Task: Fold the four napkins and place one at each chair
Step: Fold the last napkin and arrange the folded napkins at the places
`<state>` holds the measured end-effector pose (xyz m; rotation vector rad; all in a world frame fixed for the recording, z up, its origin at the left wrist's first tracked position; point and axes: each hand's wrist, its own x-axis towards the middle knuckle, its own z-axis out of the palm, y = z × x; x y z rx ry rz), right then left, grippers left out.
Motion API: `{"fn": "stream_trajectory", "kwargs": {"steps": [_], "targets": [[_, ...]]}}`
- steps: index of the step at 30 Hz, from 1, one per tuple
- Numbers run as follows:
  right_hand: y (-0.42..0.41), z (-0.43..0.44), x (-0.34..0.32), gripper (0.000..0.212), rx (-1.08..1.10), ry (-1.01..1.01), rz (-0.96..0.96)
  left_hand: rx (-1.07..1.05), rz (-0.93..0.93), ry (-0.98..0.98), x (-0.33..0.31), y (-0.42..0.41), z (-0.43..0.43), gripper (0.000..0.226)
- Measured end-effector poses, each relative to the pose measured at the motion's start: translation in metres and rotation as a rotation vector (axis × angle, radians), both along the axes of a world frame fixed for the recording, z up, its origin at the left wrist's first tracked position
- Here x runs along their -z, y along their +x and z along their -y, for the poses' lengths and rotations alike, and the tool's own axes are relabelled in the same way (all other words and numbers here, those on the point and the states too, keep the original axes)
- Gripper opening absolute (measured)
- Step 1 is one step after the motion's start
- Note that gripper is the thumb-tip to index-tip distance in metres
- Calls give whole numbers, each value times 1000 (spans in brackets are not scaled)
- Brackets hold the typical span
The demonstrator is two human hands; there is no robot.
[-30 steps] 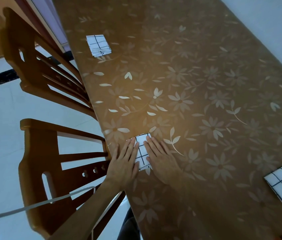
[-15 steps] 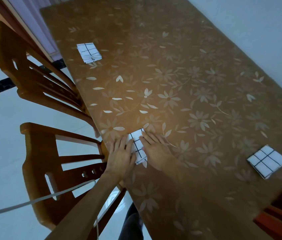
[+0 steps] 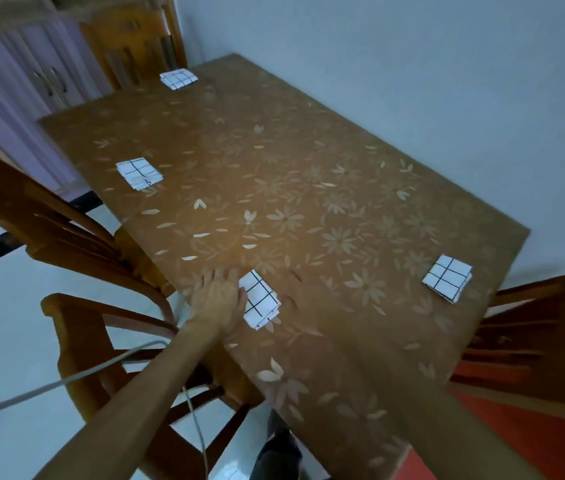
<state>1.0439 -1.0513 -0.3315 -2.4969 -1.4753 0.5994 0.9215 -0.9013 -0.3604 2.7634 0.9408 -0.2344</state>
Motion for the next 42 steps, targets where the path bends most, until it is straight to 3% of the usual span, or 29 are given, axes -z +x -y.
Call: {"fn": "stream_trajectory", "kwargs": {"steps": [6,9,10,13,16,19,23,24,28,33,38,42], "targets": [[-32,32,-37,46,46,30,131,31,28,24,-40,-19,28,46],[-58,46,-37,82,148,99,145,55,50,41,-54,-43,47,47],[-68,50,-34,86,190,125,142,51,56,32,-59,-54,54,47],[-105,67,-41,76,191,119,186,58,85,-19,-66,-90,71,44],[-136,81,-41,42,181,61,76,89,113,-66,-71,-124,84,46],[-173,88,-57,56,241,72,28,95,163,-89,-81,-151,88,47],[-217,78,-93,73,240,85,130,86,199,-51,-91,-185,76,46],[-225,71,-96,78,265,99,105,87,199,-41,-93,-194,71,46],[-254,30,-97,50,308,98,88,78,219,-1,-98,-229,33,38],[-296,-54,-88,60,256,99,54,58,227,-12,-99,-288,-51,44],[-336,-147,-99,54,239,116,54,35,264,-12,-96,-351,-164,28],[-360,-211,-100,53,255,159,5,26,275,-26,-102,-379,-230,30]]}}
